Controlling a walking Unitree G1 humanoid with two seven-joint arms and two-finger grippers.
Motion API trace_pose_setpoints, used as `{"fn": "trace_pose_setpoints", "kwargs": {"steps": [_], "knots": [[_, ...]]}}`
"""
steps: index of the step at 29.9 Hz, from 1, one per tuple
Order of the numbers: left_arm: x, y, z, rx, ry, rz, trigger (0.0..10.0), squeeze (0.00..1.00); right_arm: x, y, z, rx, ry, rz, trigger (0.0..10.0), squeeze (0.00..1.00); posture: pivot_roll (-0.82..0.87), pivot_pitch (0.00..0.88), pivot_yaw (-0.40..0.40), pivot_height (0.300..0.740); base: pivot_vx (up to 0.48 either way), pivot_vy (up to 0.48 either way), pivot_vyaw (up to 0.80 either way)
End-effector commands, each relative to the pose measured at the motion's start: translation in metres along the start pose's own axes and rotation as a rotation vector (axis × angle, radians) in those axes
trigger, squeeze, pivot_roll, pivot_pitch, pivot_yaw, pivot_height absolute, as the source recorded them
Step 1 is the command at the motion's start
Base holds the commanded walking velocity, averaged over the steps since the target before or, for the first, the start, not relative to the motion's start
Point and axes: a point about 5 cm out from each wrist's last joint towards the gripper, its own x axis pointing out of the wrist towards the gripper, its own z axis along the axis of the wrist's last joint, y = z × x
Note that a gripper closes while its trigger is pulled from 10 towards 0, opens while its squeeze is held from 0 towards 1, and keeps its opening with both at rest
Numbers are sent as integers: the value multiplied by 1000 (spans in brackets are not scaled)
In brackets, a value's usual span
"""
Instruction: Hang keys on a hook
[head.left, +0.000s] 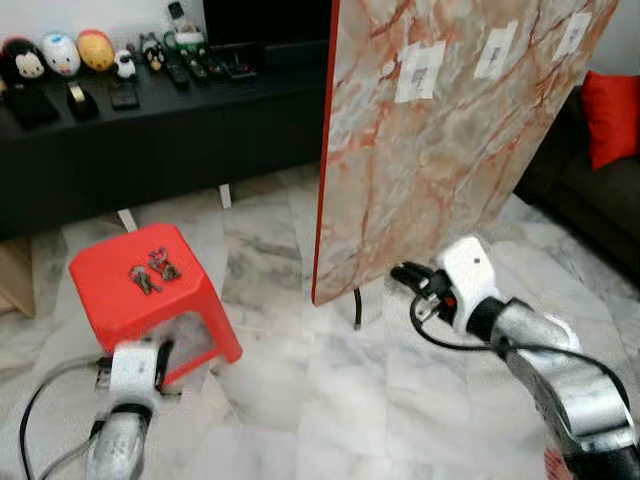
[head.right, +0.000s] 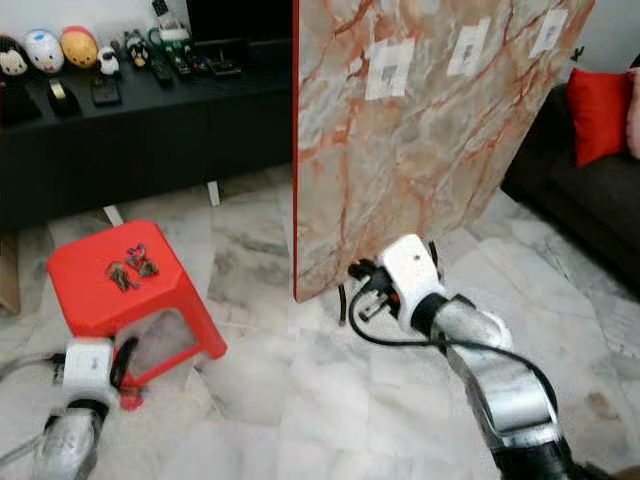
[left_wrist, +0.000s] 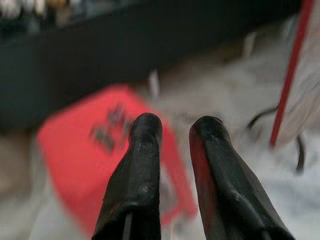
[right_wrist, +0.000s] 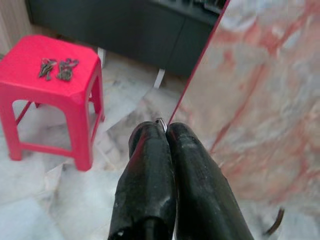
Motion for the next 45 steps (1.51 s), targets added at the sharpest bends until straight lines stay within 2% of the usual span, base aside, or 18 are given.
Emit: {"fn": "trace_pose_setpoints", "kwargs": {"steps": [1, 3, 4, 5, 7, 8, 10, 13, 15, 16, 20, 24, 26, 31, 34, 45], "knots": [[5, -4, 9, 13, -21, -59, 10000, 0, 5, -1, 2, -5, -3, 18, 10000, 0, 149, 84, -98, 740, 0, 0, 0], [8, -7, 17, 13, -46, -84, 10000, 0, 8, 0, 3, -1, -3, 20, 10000, 0, 154, 79, -93, 740, 0, 0, 0], [14, -14, 33, 11, -92, -147, 10000, 0, 14, 3, 4, 5, 1, 37, 10000, 0, 160, 69, -85, 740, 0, 0, 0], [14, -14, 33, 11, -92, -147, 10000, 0, 14, 3, 4, 5, 1, 37, 10000, 0, 160, 69, -85, 740, 0, 0, 0], [18, -24, 48, 3, -123, -236, 10000, 0, 19, 9, 6, -12, -16, 98, 10000, 0, 169, 57, -77, 740, 0, 0, 0], [18, -25, 50, 1, -124, -246, 10000, 0, 20, 10, 6, -18, -21, 108, 10000, 0, 169, 57, -77, 740, 0, 0, 0], [20, -32, 62, 72, -162, -324, 10000, 0, 22, 17, 10, -38, -43, 182, 10000, 0, 162, 47, -69, 740, 0, 0, 0], [20, -46, 79, 81, -187, -462, 10000, 0, 22, 32, 14, -120, -63, 350, 10000, 0, 152, 37, -66, 740, 0, 0, 0], [12, -61, 85, 57, -144, -652, 10000, 0, 19, 39, 10, -160, -31, 452, 10000, 0, 154, 32, -70, 740, 0, 0, 0], [10, -64, 87, 58, -136, -697, 10000, 0, 18, 41, 8, -176, -17, 479, 10000, 0, 158, 29, -71, 740, 0, 0, 0], [0, -76, 91, 85, -92, -847, 10000, 0, 14, 47, -2, -239, 44, 579, 10000, 0, 165, 30, -81, 740, 0, 0, 0], [-10, -85, 93, 48, -50, -952, 10000, 0, 14, 52, -1, -236, 38, 633, 10000, 0, 165, 31, -89, 740, 0, 0, 0], [-19, -89, 88, 46, 8, -1025, 10000, 0, 15, 54, -1, -269, 47, 665, 10000, 0, 166, 31, -95, 740, 0, 0, 0], [-26, -90, 88, 30, 64, -1087, 10000, 0, 16, 53, -1, -279, 47, 667, 10000, 0, 167, 29, -99, 740, 0, 0, 0], [-30, -91, 89, 51, 89, -1117, 10000, 0, 16, 53, 1, -281, 43, 668, 10000, 0, 164, 29, -99, 740, 0, 0, 0], [-43, -97, 98, -19, 123, -1237, 10000, 0, 12, 57, 0, -305, 40, 715, 10000, 0, 159, 40, -97, 740, 0, 0, 0]]}}
